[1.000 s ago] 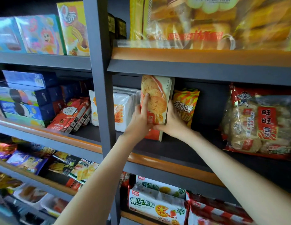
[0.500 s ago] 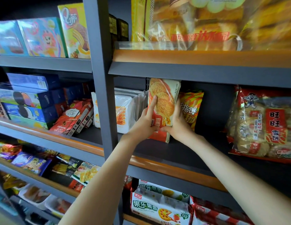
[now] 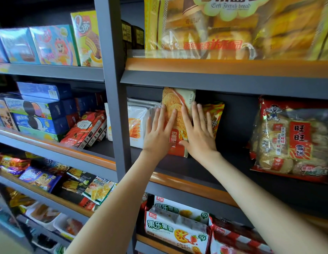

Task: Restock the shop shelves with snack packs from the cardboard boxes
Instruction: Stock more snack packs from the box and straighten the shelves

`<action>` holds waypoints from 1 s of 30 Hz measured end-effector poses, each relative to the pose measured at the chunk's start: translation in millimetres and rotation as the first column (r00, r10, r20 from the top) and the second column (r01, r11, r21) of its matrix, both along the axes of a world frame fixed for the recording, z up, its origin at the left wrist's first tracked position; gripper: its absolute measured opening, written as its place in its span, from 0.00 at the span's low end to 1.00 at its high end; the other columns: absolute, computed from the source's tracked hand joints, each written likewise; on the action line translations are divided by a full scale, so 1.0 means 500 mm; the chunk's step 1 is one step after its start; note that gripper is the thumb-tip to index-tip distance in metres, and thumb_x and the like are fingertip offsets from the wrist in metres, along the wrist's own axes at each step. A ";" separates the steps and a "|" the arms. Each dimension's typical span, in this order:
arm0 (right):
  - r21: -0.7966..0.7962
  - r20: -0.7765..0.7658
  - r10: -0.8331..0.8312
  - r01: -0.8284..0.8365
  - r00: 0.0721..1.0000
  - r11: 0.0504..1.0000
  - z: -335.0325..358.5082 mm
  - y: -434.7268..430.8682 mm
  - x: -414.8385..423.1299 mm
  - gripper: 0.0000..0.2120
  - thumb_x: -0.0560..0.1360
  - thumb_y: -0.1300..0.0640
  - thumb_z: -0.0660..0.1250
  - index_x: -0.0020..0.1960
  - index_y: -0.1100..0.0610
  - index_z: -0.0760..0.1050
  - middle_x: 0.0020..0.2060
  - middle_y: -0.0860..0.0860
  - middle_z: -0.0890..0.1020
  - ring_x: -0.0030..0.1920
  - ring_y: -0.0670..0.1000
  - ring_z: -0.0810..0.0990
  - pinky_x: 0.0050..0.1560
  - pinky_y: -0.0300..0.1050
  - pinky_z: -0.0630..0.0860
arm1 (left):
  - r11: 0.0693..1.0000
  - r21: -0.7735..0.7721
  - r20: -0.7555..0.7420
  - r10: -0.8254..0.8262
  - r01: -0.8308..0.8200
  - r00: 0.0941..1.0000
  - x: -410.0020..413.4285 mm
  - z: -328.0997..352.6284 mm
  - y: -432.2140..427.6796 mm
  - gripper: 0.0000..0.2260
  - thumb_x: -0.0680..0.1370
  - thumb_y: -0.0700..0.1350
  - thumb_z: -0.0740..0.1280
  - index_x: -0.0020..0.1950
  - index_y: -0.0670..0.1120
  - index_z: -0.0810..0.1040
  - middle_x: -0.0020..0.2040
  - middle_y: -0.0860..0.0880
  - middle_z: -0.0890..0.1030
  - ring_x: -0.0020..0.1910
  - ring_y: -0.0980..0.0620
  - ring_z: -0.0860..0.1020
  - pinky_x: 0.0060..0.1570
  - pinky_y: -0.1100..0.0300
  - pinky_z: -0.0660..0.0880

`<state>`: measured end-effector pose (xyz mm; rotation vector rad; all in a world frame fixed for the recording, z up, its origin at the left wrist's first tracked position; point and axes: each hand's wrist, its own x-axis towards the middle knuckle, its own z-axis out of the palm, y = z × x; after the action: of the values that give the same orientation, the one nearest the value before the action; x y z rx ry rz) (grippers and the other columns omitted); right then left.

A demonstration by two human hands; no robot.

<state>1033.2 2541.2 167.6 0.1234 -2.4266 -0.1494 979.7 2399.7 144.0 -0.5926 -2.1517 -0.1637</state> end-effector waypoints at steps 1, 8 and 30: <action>0.003 0.017 -0.020 0.020 1.000 1.000 0.003 -0.002 0.004 0.57 0.71 0.45 0.72 0.75 0.54 0.29 0.73 0.55 0.29 0.72 0.54 0.26 0.72 0.54 0.30 | 1.000 -0.002 0.008 -0.002 0.002 1.000 0.002 0.000 0.000 0.47 0.66 0.48 0.77 0.77 0.46 0.53 0.75 0.35 0.60 0.74 0.36 0.60 0.70 0.42 0.55; -0.097 0.004 0.138 -0.137 0.990 0.986 -0.008 -0.025 0.058 0.48 0.73 0.52 0.71 0.78 0.57 0.39 0.77 0.54 0.40 0.76 0.54 0.36 0.74 0.52 0.36 | 0.993 0.087 0.255 -0.100 0.080 0.962 0.058 -0.001 0.000 0.45 0.74 0.43 0.69 0.77 0.53 0.39 0.79 0.40 0.44 0.78 0.41 0.44 0.75 0.42 0.52; -0.631 0.145 0.896 -0.658 0.420 0.410 -0.315 -0.597 0.246 0.18 0.73 0.63 0.65 0.63 0.61 0.74 0.56 0.56 0.78 0.60 0.54 0.73 0.61 0.43 0.68 | 0.534 0.599 0.678 0.056 -0.596 0.733 0.501 -0.354 -0.521 0.17 0.78 0.36 0.62 0.67 0.43 0.73 0.61 0.45 0.77 0.59 0.47 0.77 0.60 0.54 0.73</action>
<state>1156.2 2242.7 10.1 1.2372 -2.4521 1.0815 1230.1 2139.4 -33.2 0.5241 -2.3964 -1.1698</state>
